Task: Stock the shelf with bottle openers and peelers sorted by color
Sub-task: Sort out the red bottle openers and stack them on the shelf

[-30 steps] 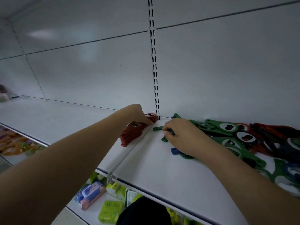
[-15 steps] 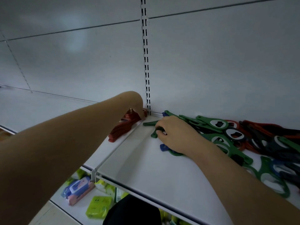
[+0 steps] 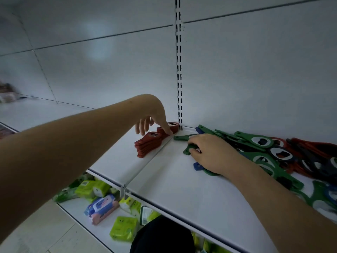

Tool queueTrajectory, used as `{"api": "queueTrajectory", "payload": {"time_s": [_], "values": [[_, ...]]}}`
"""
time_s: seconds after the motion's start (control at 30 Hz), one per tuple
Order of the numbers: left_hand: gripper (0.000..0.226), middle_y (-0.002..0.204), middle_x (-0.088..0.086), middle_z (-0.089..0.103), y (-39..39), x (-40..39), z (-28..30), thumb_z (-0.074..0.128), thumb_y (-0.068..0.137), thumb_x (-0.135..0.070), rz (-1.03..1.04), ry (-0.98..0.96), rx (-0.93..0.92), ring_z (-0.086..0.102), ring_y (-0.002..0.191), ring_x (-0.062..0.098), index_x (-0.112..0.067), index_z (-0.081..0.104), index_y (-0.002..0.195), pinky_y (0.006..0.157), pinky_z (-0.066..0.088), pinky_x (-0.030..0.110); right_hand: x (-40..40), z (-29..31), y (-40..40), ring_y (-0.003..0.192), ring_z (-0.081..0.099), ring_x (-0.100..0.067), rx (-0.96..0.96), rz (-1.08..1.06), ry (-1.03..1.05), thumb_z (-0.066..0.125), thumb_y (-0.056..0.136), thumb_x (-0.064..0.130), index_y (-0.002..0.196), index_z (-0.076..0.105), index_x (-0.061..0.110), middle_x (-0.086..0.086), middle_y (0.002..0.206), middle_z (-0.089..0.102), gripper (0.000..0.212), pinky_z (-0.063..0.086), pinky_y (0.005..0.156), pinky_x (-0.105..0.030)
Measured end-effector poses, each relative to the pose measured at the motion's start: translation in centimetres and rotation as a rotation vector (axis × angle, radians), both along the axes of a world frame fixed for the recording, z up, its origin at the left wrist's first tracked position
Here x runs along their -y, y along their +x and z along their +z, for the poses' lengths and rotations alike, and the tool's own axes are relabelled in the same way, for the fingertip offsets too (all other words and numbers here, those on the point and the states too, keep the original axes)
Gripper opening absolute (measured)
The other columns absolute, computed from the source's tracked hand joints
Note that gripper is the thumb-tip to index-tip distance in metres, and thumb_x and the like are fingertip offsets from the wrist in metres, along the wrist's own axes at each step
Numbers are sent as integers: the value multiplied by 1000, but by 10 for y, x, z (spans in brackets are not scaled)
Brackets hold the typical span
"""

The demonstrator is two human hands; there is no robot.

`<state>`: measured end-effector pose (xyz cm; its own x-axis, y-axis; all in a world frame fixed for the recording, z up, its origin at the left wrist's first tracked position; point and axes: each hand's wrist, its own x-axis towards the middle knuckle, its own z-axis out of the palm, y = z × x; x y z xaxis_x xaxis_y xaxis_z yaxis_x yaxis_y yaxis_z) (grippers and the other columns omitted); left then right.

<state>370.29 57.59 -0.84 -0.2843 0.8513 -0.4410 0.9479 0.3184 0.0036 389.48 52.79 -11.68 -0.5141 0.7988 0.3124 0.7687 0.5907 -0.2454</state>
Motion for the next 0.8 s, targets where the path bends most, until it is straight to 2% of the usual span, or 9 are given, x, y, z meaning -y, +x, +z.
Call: {"api": "queueTrajectory", "payload": {"time_s": [0.03,0.1,0.23,0.33,0.47,0.57,0.67,0.73,0.8], "values": [[90,115,24,64,-4,1,0,77,79,-52,31,-65,33,70,95,35,10,42,135,73,60,44,0,0,0,60,46,-15,1,-6,-9,47,94,20,66,39,22,8,64,43,29,44,63,-36],[94,115,25,66,-13,9,0,77,77,-55,62,-180,15,71,95,34,13,43,132,69,62,40,2,1,0,58,47,-13,-7,-13,-36,47,94,19,66,40,22,8,61,43,29,51,69,-39],[70,91,20,74,-27,27,-7,75,81,-51,33,-302,-19,75,77,24,10,60,113,57,60,29,2,3,0,63,60,-16,-5,-26,-123,48,96,22,69,44,21,5,62,51,27,56,74,-42],[49,83,17,75,-27,29,-14,73,87,-40,4,-272,-19,75,70,18,6,67,100,61,61,25,4,5,1,68,64,-18,2,-34,-132,48,97,23,73,47,20,3,65,55,24,55,73,-41],[39,84,17,75,-27,32,-18,74,88,-33,-15,-232,-10,74,73,17,6,68,92,72,60,26,6,5,1,65,64,-13,16,-37,-139,46,97,23,71,45,23,9,58,53,26,52,69,-33],[29,82,17,75,-27,34,-25,75,87,-22,-14,-178,45,74,67,18,5,67,88,71,61,28,4,3,2,78,66,-20,16,-34,-124,47,95,23,66,40,26,8,56,47,30,54,81,-41],[21,79,16,74,-27,34,-30,75,86,-12,0,-118,102,73,61,17,6,65,87,68,61,28,3,2,3,94,68,-22,-3,-21,-140,47,94,23,66,40,26,7,55,46,29,55,81,-41],[20,79,16,74,-27,35,-30,74,87,-13,5,-122,112,73,61,17,5,65,87,70,61,28,3,1,3,104,66,-23,-8,-12,-149,47,94,23,67,41,26,7,56,47,28,55,80,-41],[25,79,15,74,-27,34,-29,74,88,-21,-14,-148,56,73,64,17,3,67,87,67,61,27,2,0,3,109,64,-26,-2,-10,-158,47,95,23,67,40,26,7,58,47,29,55,81,-43]]}}
